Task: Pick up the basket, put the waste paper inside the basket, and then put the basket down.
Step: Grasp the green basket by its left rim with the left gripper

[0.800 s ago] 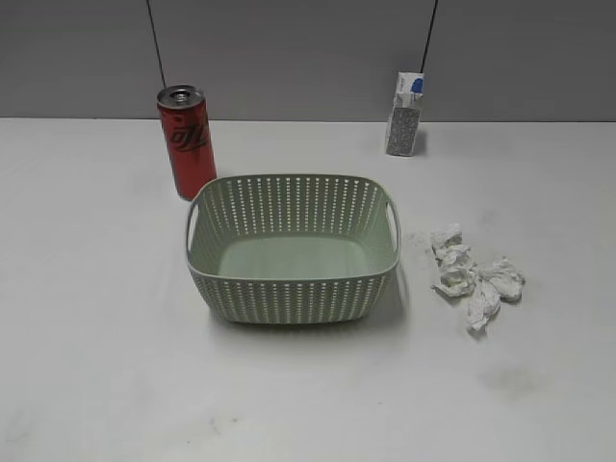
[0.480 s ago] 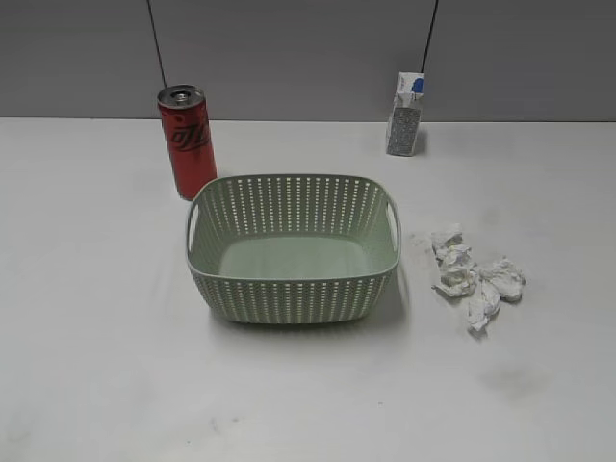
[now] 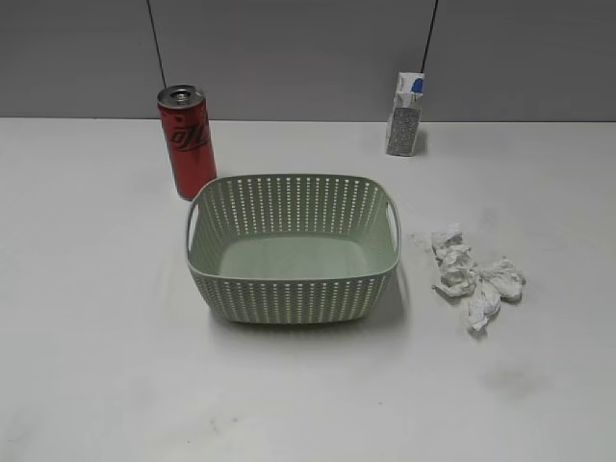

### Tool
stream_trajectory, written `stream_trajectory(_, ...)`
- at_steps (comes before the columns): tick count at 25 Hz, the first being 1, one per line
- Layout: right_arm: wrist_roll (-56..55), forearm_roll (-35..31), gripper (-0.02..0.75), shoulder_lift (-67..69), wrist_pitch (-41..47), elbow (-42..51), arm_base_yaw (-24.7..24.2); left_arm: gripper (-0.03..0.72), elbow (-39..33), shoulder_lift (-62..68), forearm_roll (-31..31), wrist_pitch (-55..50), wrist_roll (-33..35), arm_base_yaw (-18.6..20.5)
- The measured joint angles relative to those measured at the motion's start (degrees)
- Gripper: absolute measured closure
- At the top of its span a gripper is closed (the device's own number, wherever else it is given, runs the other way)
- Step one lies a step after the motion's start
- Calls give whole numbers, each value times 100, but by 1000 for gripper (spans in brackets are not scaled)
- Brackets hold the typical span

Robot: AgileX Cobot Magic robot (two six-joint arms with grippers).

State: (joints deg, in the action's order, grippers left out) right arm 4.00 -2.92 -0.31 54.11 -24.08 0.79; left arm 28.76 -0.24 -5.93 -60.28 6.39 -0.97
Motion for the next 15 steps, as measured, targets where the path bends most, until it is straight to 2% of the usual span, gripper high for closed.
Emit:
stream_trajectory(12, 0, 0, 179, 0, 0, 0, 0, 257, 0, 0, -4, 0, 0, 0)
stream_trajectory(15, 0, 0, 179, 0, 0, 0, 0, 191, 13, 91, -250, 109, 0, 0)
